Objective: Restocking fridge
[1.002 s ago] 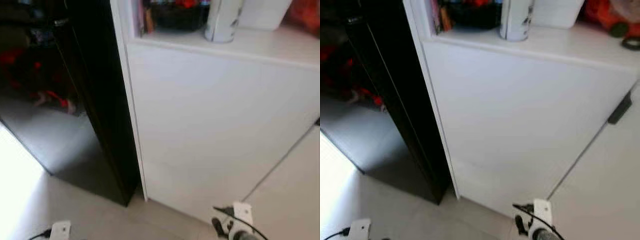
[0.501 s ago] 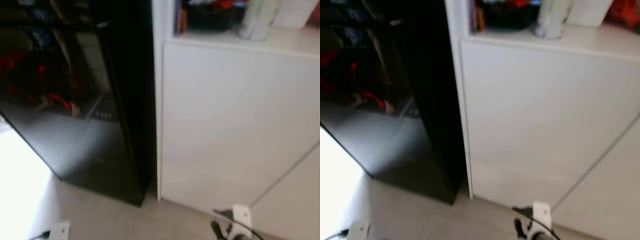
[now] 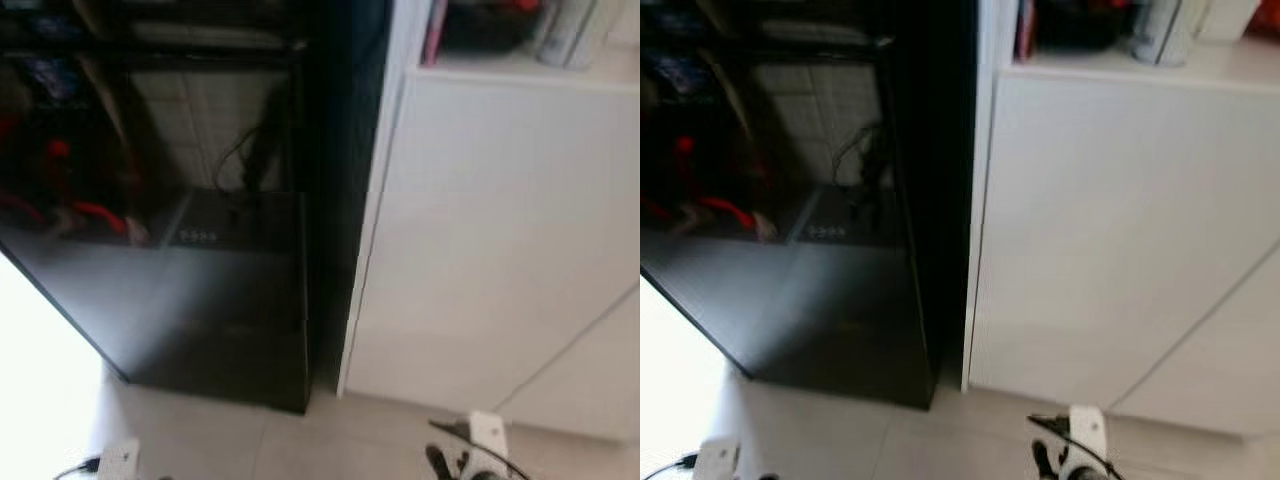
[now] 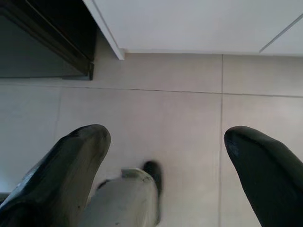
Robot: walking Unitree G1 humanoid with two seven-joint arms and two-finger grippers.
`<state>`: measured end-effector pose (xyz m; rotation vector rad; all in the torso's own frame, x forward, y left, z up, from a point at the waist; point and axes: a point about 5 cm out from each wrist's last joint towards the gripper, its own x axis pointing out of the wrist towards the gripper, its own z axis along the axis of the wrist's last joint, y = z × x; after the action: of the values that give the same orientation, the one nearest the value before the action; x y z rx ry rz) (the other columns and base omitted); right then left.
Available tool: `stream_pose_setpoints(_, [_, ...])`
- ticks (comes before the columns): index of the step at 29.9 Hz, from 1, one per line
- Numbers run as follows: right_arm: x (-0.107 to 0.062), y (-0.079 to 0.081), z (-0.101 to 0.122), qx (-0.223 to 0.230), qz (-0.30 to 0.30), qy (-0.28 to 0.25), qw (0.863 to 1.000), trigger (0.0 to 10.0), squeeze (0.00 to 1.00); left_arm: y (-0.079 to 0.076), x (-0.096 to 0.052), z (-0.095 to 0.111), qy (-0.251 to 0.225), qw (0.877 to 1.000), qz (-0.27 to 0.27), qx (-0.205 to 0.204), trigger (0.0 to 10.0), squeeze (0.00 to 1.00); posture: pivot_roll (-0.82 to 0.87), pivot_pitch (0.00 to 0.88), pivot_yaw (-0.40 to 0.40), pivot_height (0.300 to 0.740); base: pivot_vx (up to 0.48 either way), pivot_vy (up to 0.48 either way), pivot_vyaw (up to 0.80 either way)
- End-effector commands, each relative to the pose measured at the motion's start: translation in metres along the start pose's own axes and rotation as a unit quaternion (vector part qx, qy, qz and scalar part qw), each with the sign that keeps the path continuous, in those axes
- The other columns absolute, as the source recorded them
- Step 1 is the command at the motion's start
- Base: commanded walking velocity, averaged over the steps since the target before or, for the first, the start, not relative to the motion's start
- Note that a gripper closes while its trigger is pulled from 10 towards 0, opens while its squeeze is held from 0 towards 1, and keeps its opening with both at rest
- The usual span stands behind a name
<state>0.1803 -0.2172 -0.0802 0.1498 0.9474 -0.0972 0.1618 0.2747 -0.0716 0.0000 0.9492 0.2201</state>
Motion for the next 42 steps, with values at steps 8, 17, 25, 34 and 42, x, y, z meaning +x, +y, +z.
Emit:
stream_pose_setpoints(8, [-0.0006,-0.0043,0.0011,0.002,-0.008,-0.001,1.000,10.0,0.00,-0.0005,-0.0007,-0.0059,0.012,1.000,0.001,0.001,10.0,0.00,-0.06,0.040,0.037,0.740,0.000,0.480,0.00])
stream_pose_setpoints(17, [-0.0008,-0.0045,0.0000,0.005,-0.007,0.002,1.000,10.0,0.00,-0.0008,-0.0008,-0.0063,0.012,1.000,-0.001,0.003,10.0,0.00,-0.06,0.040,0.040,0.740,0.000,0.480,-0.71])
stream_pose_setpoints(25, [-0.0007,-0.0043,0.0003,0.009,-0.009,0.000,1.000,10.0,0.00,-0.0006,-0.0008,-0.0061,0.013,1.000,-0.002,0.004,10.0,0.00,-0.06,0.038,0.044,0.740,0.000,0.480,-0.10])
stream_pose_setpoints(34, [-0.0006,-0.0038,0.0004,0.010,-0.008,-0.001,1.000,10.0,0.00,-0.0003,-0.0008,-0.0056,0.012,1.000,-0.001,0.004,10.0,0.00,-0.06,0.035,0.045,0.740,0.000,0.471,0.00])
stream_pose_setpoints(42, [-0.0006,-0.0038,0.0008,0.005,-0.006,-0.002,1.000,10.0,0.00,-0.0004,-0.0008,-0.0060,0.013,1.000,-0.002,0.004,10.0,0.00,-0.05,0.034,0.046,0.740,0.000,0.401,0.00])
